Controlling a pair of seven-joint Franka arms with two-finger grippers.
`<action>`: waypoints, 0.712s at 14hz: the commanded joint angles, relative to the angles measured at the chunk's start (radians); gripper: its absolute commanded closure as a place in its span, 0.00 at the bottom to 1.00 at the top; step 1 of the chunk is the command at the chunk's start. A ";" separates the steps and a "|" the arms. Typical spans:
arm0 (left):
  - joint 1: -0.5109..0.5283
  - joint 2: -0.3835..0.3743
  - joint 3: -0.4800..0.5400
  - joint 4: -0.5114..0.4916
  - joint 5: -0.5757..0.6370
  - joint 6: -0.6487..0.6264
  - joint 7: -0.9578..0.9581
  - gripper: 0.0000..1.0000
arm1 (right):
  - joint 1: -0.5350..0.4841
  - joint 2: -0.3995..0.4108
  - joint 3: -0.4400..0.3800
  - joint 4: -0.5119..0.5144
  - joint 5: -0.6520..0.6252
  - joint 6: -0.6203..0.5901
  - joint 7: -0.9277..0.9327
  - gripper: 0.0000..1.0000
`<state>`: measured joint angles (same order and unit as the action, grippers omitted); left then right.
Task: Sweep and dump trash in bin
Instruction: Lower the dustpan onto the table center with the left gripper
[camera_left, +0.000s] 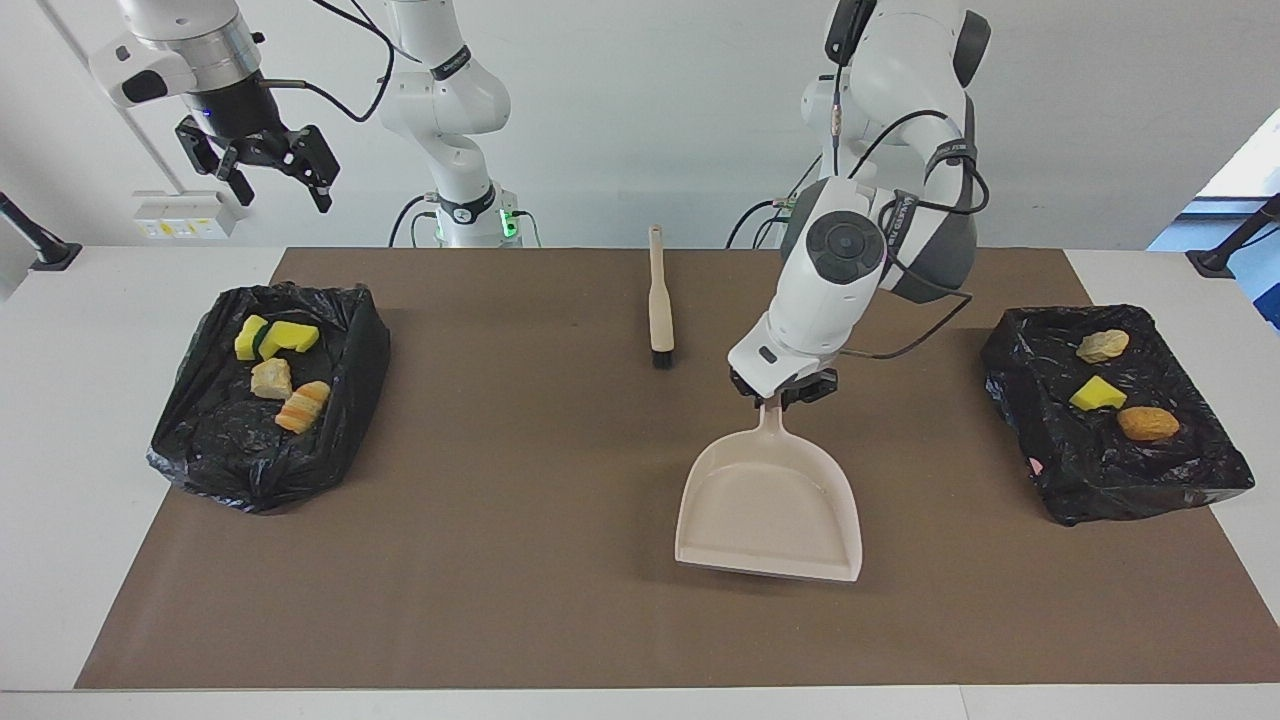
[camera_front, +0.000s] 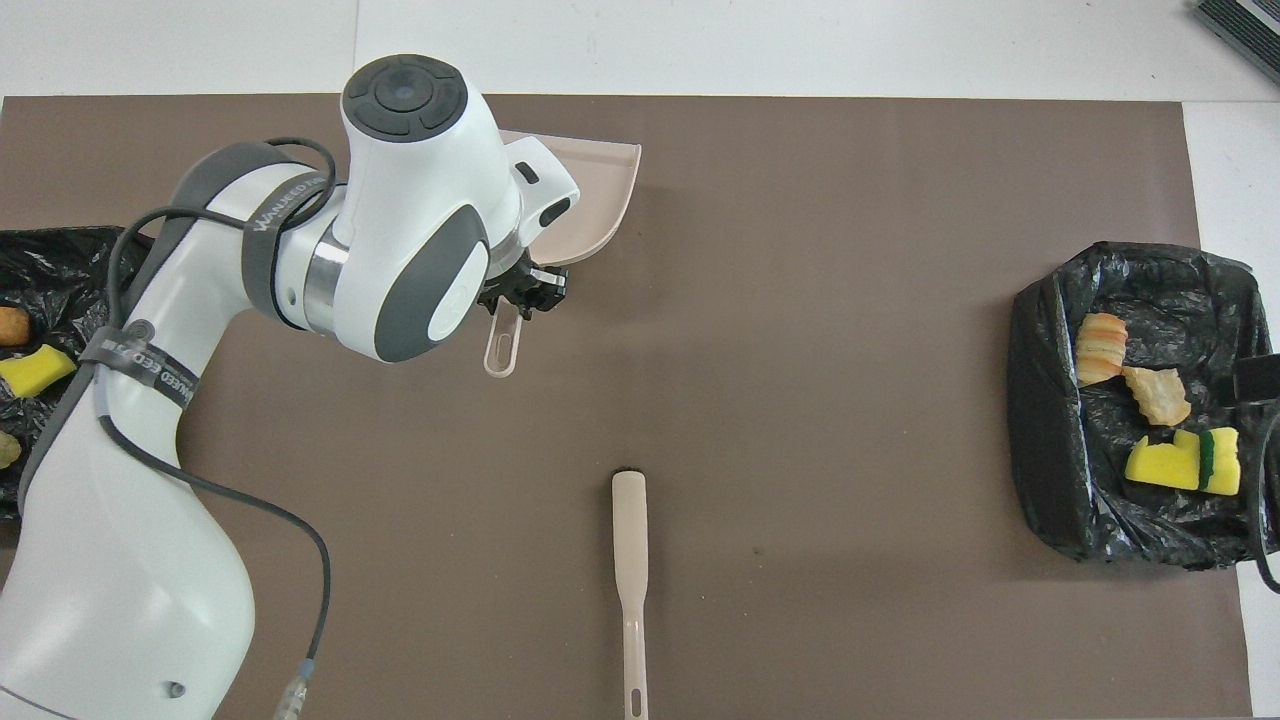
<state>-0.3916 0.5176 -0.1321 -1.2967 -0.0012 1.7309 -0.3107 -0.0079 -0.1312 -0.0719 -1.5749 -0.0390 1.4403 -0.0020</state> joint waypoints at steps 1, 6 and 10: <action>-0.036 0.068 0.012 0.076 -0.034 0.036 -0.048 1.00 | -0.009 -0.016 0.004 -0.013 -0.002 -0.008 -0.035 0.00; -0.093 0.143 0.011 0.080 -0.033 0.081 -0.131 1.00 | -0.009 -0.018 0.006 -0.014 -0.002 -0.011 -0.027 0.00; -0.125 0.148 0.009 0.067 -0.034 0.108 -0.133 1.00 | -0.011 -0.018 0.001 -0.014 -0.001 -0.012 -0.032 0.00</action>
<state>-0.4950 0.6497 -0.1363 -1.2622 -0.0236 1.8258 -0.4302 -0.0074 -0.1314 -0.0717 -1.5750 -0.0390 1.4389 -0.0085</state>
